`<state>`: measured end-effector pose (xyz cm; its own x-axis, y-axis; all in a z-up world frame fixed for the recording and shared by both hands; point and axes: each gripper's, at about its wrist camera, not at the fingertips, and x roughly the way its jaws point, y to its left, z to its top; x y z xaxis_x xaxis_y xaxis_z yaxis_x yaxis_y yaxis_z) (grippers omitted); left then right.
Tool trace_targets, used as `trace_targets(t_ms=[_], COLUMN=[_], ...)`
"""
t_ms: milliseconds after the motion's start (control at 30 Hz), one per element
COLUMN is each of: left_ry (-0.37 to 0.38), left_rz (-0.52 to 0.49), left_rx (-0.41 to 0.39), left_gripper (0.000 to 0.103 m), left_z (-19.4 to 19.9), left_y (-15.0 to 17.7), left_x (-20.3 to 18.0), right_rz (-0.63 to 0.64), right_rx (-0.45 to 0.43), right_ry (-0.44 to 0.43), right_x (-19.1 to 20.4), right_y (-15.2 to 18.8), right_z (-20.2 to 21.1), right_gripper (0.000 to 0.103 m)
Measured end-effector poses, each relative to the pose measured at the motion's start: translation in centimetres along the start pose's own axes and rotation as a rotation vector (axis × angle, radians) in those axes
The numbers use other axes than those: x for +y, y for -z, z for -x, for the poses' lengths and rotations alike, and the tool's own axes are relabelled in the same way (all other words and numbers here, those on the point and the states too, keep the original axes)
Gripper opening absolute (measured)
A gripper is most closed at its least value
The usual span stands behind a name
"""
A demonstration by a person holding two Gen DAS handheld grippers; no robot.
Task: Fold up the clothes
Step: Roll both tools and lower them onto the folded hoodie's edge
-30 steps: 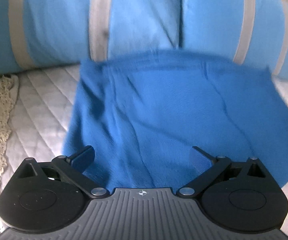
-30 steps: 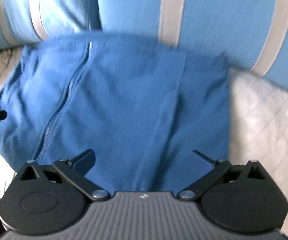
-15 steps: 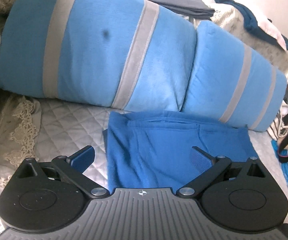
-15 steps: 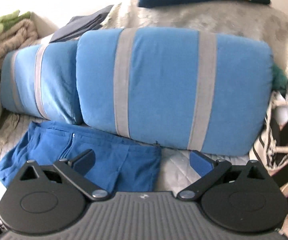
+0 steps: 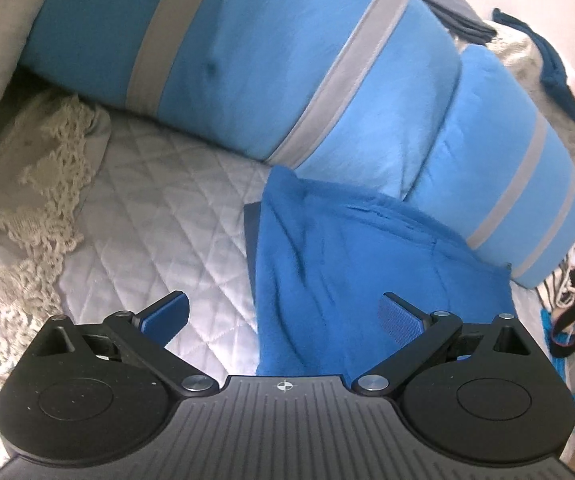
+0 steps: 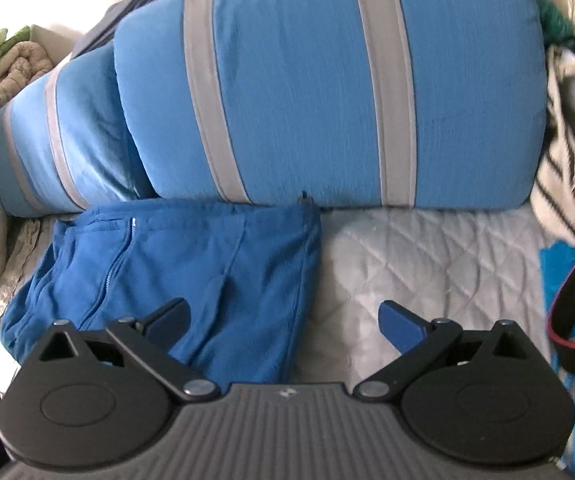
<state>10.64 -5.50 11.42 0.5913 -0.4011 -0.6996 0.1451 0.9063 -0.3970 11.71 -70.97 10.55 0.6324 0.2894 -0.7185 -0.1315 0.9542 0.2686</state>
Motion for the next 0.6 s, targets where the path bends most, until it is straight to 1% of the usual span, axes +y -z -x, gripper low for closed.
trace_targets(t_ms=[233,400,600], left_ry=[0.043,0.067,0.114], left_rz=[0.039,0.074,0.081], left_rx=[0.019,0.037,0.057], left_gripper=[0.103,0.103,0.103], left_z=[-2.6,-4.7,-6.8], left_y=[0.5,0.7,1.0], left_x=[1.7,2.6,3.0], right_rz=[-0.021,-0.073,-0.140], right_rx=[0.038,0.064,0.089], right_ry=[-0.054,-0.088,-0.142], right_x=[-0.8,-1.8,-2.9], right_y=[0.9,1.4,2.2], right_z=[-3.0,-5.5,-7.9], right_gripper=[0.102,0.102,0.102])
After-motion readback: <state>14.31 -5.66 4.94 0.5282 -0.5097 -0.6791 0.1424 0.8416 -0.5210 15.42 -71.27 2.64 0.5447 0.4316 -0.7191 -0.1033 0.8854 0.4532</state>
